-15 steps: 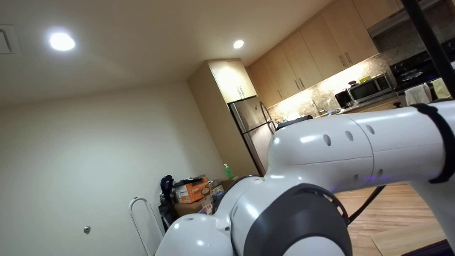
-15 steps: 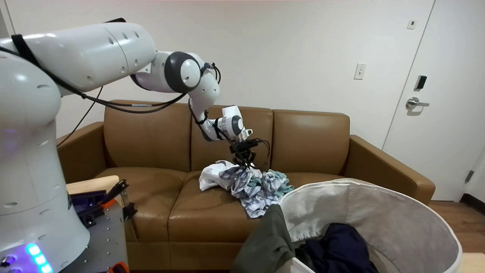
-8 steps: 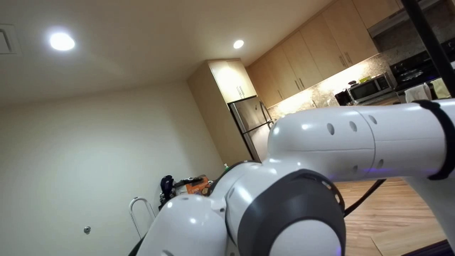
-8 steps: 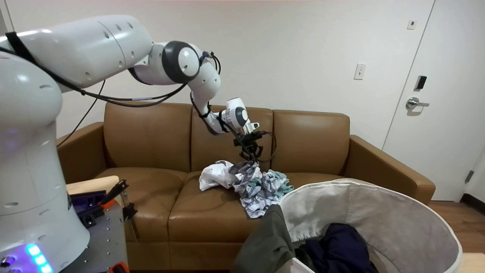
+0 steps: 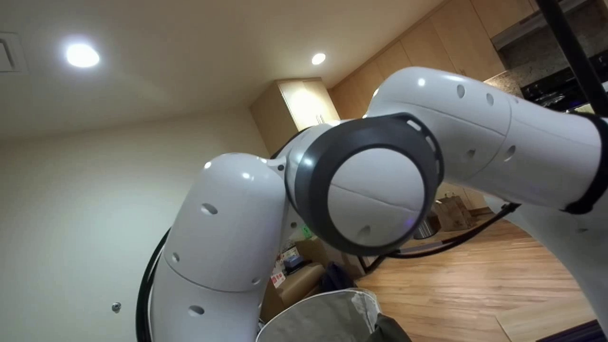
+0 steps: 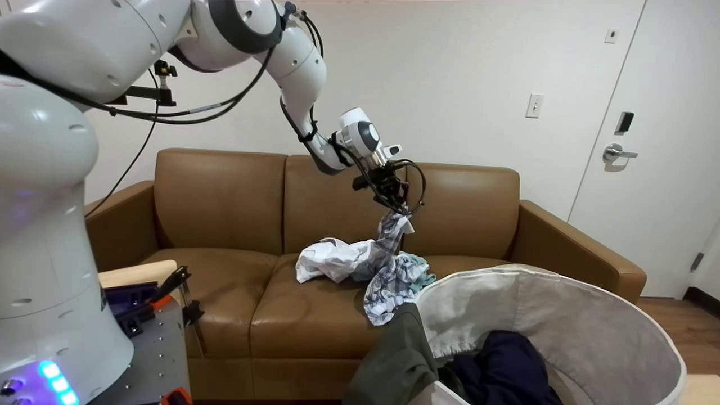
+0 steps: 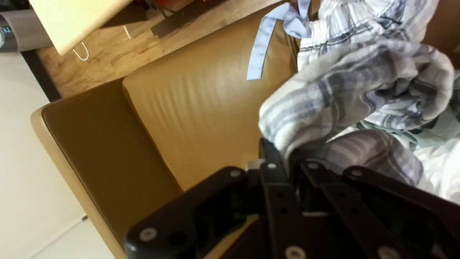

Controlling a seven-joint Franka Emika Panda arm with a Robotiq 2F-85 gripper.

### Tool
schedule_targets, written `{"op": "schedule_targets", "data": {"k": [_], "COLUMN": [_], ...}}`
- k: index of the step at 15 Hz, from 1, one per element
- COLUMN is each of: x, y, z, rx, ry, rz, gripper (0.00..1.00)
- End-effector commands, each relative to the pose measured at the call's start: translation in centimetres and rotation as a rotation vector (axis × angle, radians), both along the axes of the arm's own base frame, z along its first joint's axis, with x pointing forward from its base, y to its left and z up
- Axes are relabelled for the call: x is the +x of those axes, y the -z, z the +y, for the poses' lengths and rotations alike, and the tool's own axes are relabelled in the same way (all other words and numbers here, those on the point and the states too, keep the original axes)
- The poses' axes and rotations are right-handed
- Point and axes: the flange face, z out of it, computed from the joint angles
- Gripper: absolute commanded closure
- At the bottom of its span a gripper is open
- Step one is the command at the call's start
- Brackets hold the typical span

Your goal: Pick up one cloth from the couch and put it in the bag

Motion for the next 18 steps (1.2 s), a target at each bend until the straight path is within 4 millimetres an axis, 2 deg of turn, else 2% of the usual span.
{"op": "schedule_targets", "data": {"k": [1,3,5,7,12,13,14,16,18], "x": [0.0,0.0,0.0,-0.3,-1.8,-2.4,0.1,-0.9,-1.5], "y": [-0.1,1.0,-0.5,-4.8,-12.0,-13.6,-10.9,-13.2,-13.6], "z": [0.3,0.8,-0.1,-3.4,-10.1,-11.5,-9.3,-11.3,-11.6], "rx": [0.005,-0.037,-0.110,-0.101,0.047,0.029,0.012,0.022,0.032], "ry": [0.000,0.003,0.026,0.116,0.375,0.426,0.356,0.405,0.418], "rz": [0.003,0.025,0.023,-0.002,-0.124,-0.173,-0.124,-0.163,-0.163], "gripper": [0.91,0.92,0.92,0.92,0.92,0.92,0.92,0.92,0.92]}}
